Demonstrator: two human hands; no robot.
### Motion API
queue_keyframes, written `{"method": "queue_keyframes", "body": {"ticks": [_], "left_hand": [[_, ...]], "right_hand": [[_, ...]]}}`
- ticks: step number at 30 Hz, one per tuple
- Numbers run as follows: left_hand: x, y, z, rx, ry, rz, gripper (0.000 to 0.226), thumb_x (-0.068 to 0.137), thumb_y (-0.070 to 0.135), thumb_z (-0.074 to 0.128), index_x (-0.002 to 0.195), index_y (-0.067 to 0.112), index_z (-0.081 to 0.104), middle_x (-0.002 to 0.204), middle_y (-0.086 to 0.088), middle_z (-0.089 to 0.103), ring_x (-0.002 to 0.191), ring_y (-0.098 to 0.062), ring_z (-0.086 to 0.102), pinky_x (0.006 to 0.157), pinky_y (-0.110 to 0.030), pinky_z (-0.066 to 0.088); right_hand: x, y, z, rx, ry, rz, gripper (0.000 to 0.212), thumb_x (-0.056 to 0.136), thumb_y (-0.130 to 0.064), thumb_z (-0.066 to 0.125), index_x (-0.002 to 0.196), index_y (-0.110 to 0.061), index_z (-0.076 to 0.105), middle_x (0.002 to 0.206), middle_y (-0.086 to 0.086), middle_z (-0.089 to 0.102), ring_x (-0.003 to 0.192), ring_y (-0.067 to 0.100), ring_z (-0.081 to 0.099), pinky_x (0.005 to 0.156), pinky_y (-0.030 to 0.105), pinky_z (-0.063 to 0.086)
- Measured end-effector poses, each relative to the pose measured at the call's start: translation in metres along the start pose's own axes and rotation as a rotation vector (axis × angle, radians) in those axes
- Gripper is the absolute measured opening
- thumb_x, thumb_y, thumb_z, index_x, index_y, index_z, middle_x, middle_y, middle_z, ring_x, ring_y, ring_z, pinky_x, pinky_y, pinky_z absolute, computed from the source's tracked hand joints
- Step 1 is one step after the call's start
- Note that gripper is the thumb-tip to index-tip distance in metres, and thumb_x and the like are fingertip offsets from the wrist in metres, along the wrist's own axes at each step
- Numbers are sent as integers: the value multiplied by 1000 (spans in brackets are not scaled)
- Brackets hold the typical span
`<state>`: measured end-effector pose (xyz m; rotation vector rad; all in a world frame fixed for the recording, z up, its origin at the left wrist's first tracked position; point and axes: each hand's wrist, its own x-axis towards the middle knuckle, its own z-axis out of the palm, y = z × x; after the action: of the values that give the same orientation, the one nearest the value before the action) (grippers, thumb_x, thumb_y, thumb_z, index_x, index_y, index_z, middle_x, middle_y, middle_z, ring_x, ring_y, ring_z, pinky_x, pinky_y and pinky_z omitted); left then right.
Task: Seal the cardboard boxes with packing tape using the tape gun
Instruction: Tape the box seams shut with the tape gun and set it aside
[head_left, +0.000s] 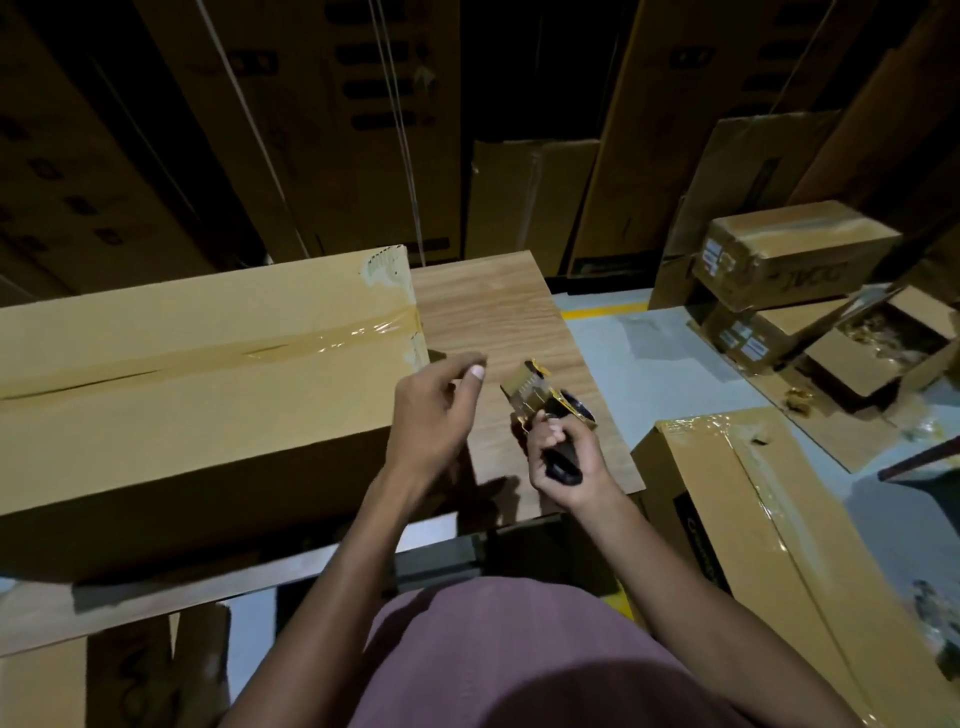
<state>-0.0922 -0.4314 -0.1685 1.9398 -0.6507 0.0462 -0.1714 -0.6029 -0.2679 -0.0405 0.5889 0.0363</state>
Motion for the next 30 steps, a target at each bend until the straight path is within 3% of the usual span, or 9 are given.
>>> {"method": "queue_keyframes", "body": {"ticks": [3,7,11,14,17,22,25,27,30], "left_hand": [[19,1,-1,-56,68,-147,24,100,23,62,119,14,74,104,8,74,93,0,69,82,-22,56],[37,2,-9,-206,109,-320,32,104,41,52,97,19,75,83,-2,75,72,-17,72,61,-33,52],[47,25,-29,-371,-35,-525,61,99,67,39,101,13,68,83,-12,76,64,-22,69,52,-25,45],[51,39,-45,-425,-198,-630,74,90,79,34,100,11,63,81,-16,75,63,-24,69,48,-22,46],[50,39,-57,-458,-276,-607,65,90,71,49,108,11,66,77,-14,75,64,-22,70,51,-23,48],[51,23,-83,-609,-354,-585,46,96,35,67,129,4,59,91,-21,75,72,-24,73,55,-26,56],[56,13,-105,-668,-392,-550,47,94,17,69,138,20,54,104,-24,74,86,-32,75,62,-32,60],[60,5,-119,-624,-424,-493,53,95,17,67,142,32,50,109,-19,75,93,-34,74,66,-37,58],[68,-8,-139,-542,-434,-427,49,99,30,63,144,41,50,119,-9,73,101,-26,72,66,-32,52]], "right_hand": [[-18,5,16,-95,-157,80,46,52,17,83,86,-5,61,54,0,49,40,12,50,38,26,49],[-39,8,39,-232,-359,106,32,66,7,83,88,-5,64,54,0,50,39,11,50,38,26,46],[-53,10,48,-480,-467,109,23,73,-4,84,89,-9,69,53,-2,49,38,8,48,38,24,45],[-60,16,52,-635,-439,96,26,70,-9,89,88,-10,70,52,-2,48,38,8,47,40,23,44],[-62,26,57,-732,-391,65,32,63,-12,93,85,-10,70,50,-2,46,37,9,45,41,23,42],[-56,41,67,-785,-369,-8,35,61,-14,94,85,-9,69,51,-1,45,37,9,46,41,24,43],[-49,53,76,-787,-366,-53,34,62,-13,94,85,-8,69,51,-1,45,37,9,46,41,24,43],[-44,61,81,-774,-376,-78,34,62,-13,93,85,-8,69,50,-1,46,37,9,46,40,24,43],[-37,78,88,-762,-390,-104,32,64,-13,92,86,-8,70,51,-1,47,37,9,47,40,24,43]]}}
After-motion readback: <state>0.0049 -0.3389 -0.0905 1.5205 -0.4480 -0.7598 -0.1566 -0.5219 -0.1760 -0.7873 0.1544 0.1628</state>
